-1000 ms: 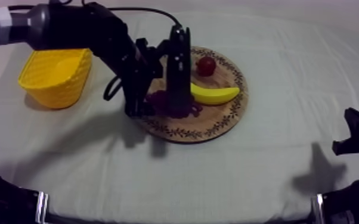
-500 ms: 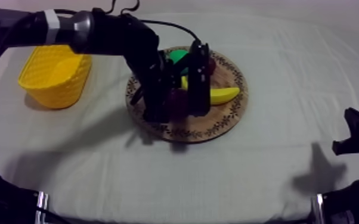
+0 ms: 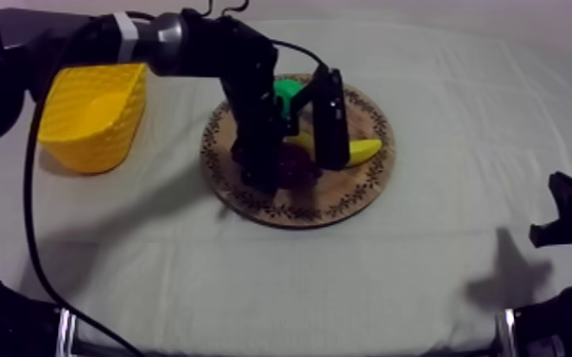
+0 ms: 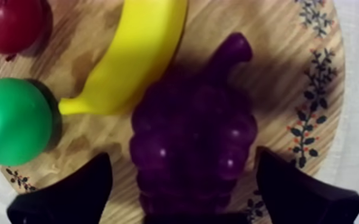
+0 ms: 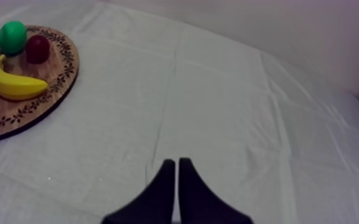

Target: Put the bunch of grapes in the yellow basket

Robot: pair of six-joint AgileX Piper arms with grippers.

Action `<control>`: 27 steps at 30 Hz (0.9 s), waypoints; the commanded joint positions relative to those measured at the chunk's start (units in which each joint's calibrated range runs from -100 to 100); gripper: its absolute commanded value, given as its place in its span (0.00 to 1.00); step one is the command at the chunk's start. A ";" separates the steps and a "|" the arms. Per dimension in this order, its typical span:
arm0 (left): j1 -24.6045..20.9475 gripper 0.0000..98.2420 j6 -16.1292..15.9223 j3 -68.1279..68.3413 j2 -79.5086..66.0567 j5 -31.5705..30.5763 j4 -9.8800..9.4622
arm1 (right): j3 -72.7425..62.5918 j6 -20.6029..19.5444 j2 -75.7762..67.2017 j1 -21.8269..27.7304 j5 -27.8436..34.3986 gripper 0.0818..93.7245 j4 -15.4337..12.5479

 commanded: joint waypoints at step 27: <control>-0.95 0.48 0.54 -3.27 1.94 3.45 1.19 | -0.01 0.02 0.02 0.00 -0.02 0.00 -0.01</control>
